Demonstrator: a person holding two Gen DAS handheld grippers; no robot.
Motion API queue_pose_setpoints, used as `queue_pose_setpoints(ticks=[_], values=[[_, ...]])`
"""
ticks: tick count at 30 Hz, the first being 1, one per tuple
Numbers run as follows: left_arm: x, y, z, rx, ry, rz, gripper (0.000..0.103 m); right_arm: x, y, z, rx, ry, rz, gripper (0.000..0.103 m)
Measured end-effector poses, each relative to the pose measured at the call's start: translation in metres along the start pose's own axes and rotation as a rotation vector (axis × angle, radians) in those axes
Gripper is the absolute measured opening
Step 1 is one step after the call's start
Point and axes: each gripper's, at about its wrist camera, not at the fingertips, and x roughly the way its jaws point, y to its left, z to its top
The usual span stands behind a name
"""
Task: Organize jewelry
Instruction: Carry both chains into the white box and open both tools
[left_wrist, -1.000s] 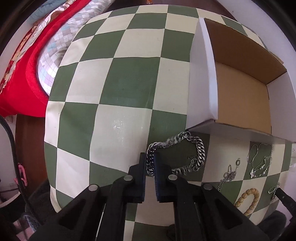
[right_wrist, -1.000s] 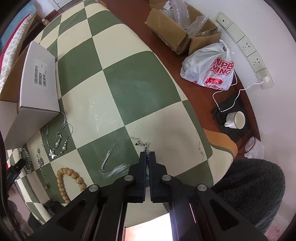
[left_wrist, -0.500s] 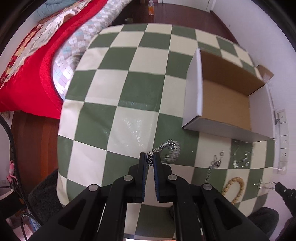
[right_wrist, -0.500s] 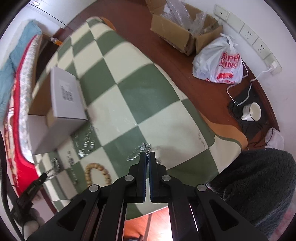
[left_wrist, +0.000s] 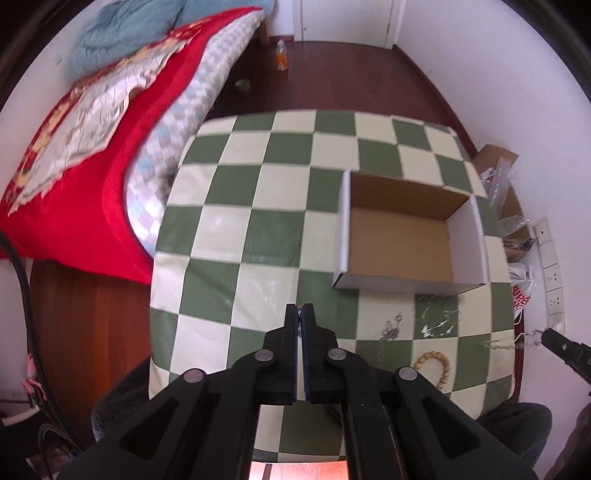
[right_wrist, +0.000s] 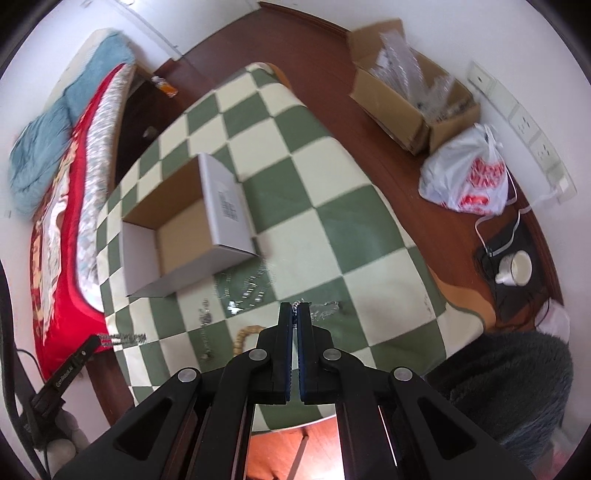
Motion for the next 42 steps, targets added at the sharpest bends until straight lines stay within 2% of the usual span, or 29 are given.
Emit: queue_pose_setpoints(ticks=[5,14,20,26,35,42], values=[[-0.017,-0.014,0.011,0.033,-0.03,-0.024,0.0,-0.021,0.031,0.006,-0.086,-0.046,-0.002,0.002],[-0.031,-0.013,0.03,0.018,-0.041,-0.09,0.0,-0.048,0.083,0.016,-0.199,-0.09,0.022,0.002],[-0.053,-0.028,0.061,0.044,-0.092,-0.118,0.0,-0.06,0.117,0.032,-0.249,-0.114,0.058,0.002],[-0.05,-0.043,0.093,0.071,-0.11,-0.127,0.0,-0.056,0.15,0.057,-0.299,-0.124,0.04,0.002],[0.012,-0.043,0.12,0.036,0.0,-0.14,0.0,-0.003,0.17,0.088,-0.383,-0.068,-0.048,0.002],[0.056,-0.04,0.129,-0.002,0.111,-0.205,0.0,0.041,0.164,0.106,-0.419,-0.008,-0.093,0.002]])
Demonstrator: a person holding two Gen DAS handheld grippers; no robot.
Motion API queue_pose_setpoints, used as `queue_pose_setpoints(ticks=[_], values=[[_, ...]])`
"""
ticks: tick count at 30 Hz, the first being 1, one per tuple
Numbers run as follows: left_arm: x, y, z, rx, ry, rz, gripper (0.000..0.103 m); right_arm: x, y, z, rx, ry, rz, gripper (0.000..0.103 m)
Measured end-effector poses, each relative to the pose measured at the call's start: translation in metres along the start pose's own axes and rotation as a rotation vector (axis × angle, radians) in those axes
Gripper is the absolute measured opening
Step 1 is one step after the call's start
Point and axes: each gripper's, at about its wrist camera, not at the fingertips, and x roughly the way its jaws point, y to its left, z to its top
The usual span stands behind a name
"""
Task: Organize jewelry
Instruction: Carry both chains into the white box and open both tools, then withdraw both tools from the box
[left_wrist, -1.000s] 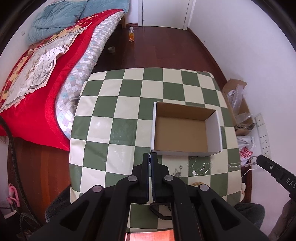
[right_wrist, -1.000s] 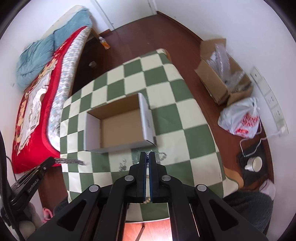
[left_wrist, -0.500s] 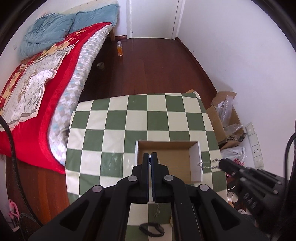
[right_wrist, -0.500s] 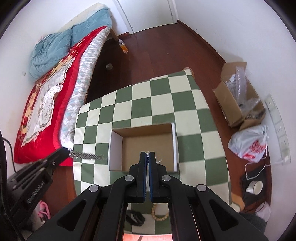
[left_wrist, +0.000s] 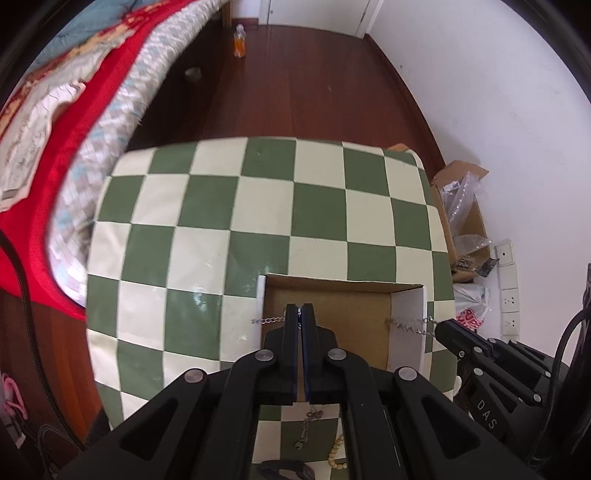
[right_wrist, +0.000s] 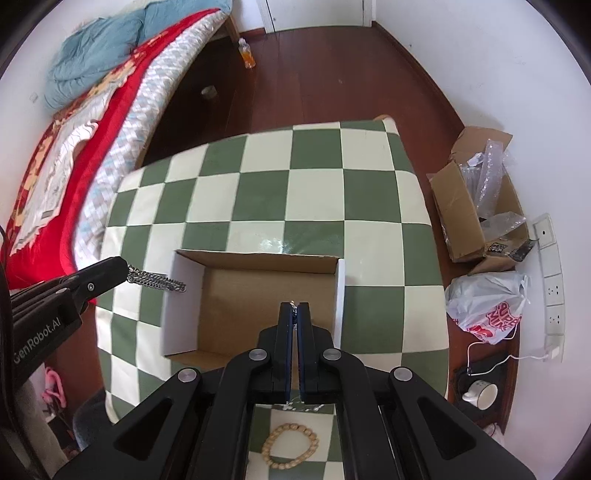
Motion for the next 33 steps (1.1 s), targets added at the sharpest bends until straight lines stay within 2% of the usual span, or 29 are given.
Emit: queue_pose_setpoints(ticks=[3,6,9,11,12,13,15,17,19,21,25,28,33], values=[[0.005,0.001,0.004,-0.015,0.016,-0.021,0.001,0.013,-0.005,0.007,-0.003,0.026,0.017,0.002],[0.003,0.002,0.008,-0.029,0.006,-0.005,0.003,0.019,-0.006,0.015,-0.011,0.051,0.056,0.002],[-0.003,0.001,0.01,-0.013,-0.016,0.039,0.005,0.022,-0.003,0.021,-0.022,0.064,0.061,0.003],[-0.006,-0.001,0.009,0.003,-0.038,0.094,0.012,0.023,-0.002,0.023,-0.024,0.073,0.046,0.005],[-0.008,0.0,0.009,0.005,-0.052,0.113,0.027,0.023,-0.001,0.023,-0.023,0.078,0.046,0.014],[-0.011,0.0,0.008,0.013,-0.071,0.137,0.055,0.023,-0.001,0.024,-0.022,0.082,0.044,0.022],[-0.016,0.003,0.004,0.021,-0.109,0.175,0.093,0.023,-0.001,0.022,-0.016,0.089,0.033,0.063],[-0.019,0.005,-0.001,0.033,-0.136,0.216,0.095,0.02,-0.003,0.018,-0.011,0.078,-0.002,0.073],[-0.018,0.007,-0.008,0.042,-0.136,0.249,0.101,0.019,-0.003,0.012,-0.016,0.073,-0.056,0.079],[-0.015,0.008,-0.017,0.046,-0.136,0.264,0.103,0.018,-0.003,0.003,-0.022,0.069,-0.076,0.099],[-0.011,0.015,-0.037,0.029,-0.136,0.269,0.103,0.017,-0.001,-0.015,-0.032,0.053,-0.116,0.099],[-0.012,0.018,-0.05,0.018,-0.146,0.267,0.103,0.017,-0.001,-0.028,-0.023,0.045,-0.112,0.103],[-0.026,0.02,-0.071,-0.004,-0.194,0.254,0.103,0.009,-0.001,-0.046,-0.027,0.001,-0.162,0.103]])
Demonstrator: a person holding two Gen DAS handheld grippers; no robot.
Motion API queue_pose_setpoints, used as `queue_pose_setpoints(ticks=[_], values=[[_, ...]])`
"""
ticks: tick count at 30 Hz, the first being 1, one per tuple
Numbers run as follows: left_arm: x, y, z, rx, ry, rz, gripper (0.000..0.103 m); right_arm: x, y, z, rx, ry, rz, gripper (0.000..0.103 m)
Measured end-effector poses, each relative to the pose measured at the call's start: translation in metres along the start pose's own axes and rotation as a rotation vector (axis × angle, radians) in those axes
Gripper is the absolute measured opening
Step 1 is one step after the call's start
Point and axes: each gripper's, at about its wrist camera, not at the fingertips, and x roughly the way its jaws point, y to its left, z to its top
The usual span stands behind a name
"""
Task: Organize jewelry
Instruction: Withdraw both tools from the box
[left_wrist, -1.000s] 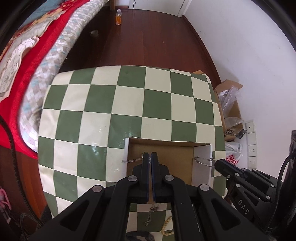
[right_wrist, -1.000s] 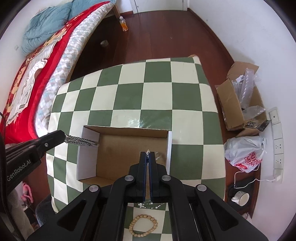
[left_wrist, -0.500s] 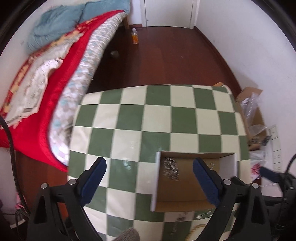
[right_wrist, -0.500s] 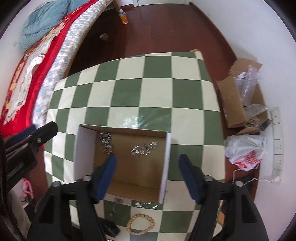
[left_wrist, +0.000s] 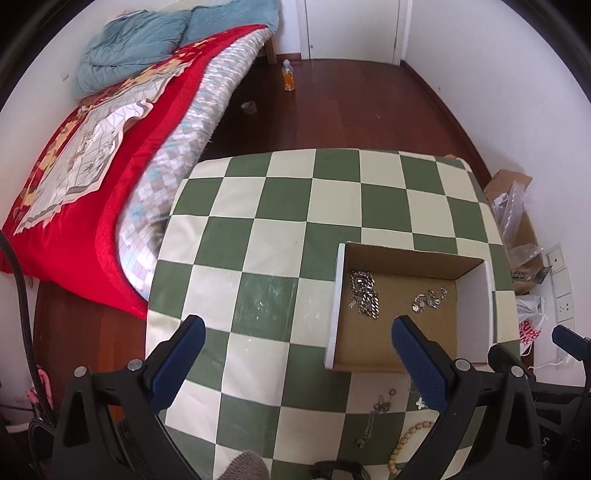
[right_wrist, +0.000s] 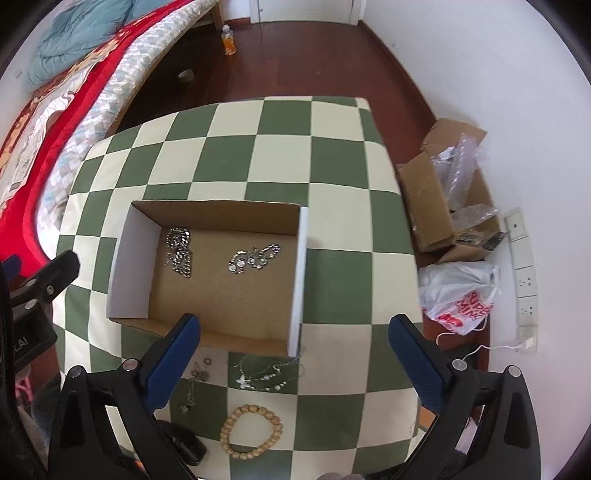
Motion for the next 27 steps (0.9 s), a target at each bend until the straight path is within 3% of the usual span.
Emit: queue_pose_setpoints(ticks=[14,27], values=[[-0.076,0.002,-0.049,0.012,-0.12,-0.041,0.103,-0.085,-0.005,-0.053,0.024,-0.218,-0.056,0.103],[-0.127,-0.002,-0.088,0.02,-0.174,-0.089,0.103,-0.147,-0.021,-0.113,0.074,-0.312,-0.011,0.103]])
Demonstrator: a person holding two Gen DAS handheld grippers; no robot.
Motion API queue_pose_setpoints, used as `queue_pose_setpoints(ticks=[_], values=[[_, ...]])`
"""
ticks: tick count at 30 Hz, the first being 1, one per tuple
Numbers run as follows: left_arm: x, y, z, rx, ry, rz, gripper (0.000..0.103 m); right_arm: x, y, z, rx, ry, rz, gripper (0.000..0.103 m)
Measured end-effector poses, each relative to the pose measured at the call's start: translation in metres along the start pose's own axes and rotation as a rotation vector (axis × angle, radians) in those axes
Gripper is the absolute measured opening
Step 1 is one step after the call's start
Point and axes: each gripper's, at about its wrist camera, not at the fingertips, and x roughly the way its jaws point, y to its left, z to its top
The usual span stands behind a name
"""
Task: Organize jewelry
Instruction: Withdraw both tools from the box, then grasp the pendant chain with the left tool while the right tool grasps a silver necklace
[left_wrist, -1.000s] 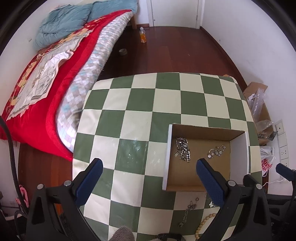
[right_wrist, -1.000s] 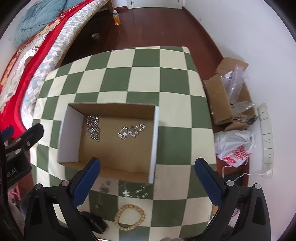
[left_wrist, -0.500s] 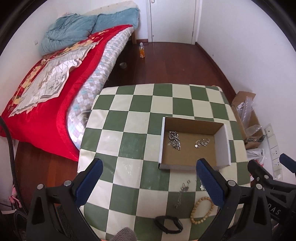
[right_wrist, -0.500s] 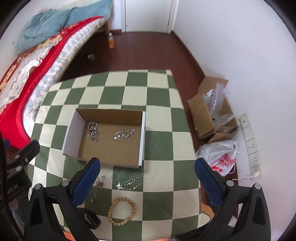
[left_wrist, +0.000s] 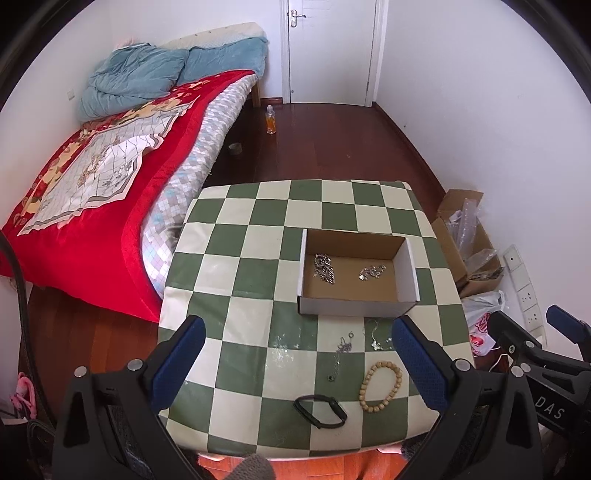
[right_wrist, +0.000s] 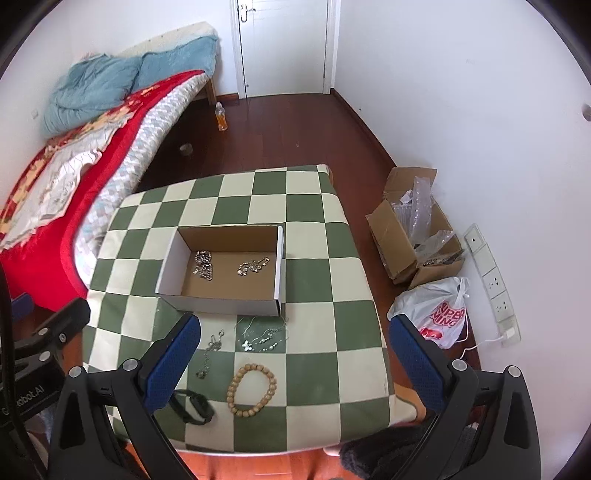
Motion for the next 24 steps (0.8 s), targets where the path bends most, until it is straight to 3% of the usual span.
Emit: queue_pose_setpoints(ticks=[4,9,14,18,24], values=[[0.006,0.001,-0.011,0.0,0.018,0.022,0.103,-0.009,-0.01,-0.009,0.035,0.003,0.023,0.103],[0.051,0.017,-0.026,-0.034,0.108,0.115,0.103,0.014,-0.025,-0.022,0.07,0.065,0.009,0.103],[0.108,0.028,-0.037,-0.032,0.21,0.196,0.103,0.081,-0.039,-0.037,0.138,0.209,0.074,0.1],[0.139,0.034,-0.042,-0.043,0.273,0.226,0.103,0.143,-0.038,-0.048,0.176,0.309,0.115,0.084],[0.164,0.04,-0.042,-0.044,0.311,0.26,0.103,0.207,-0.016,-0.055,0.185,0.378,0.128,0.08]])
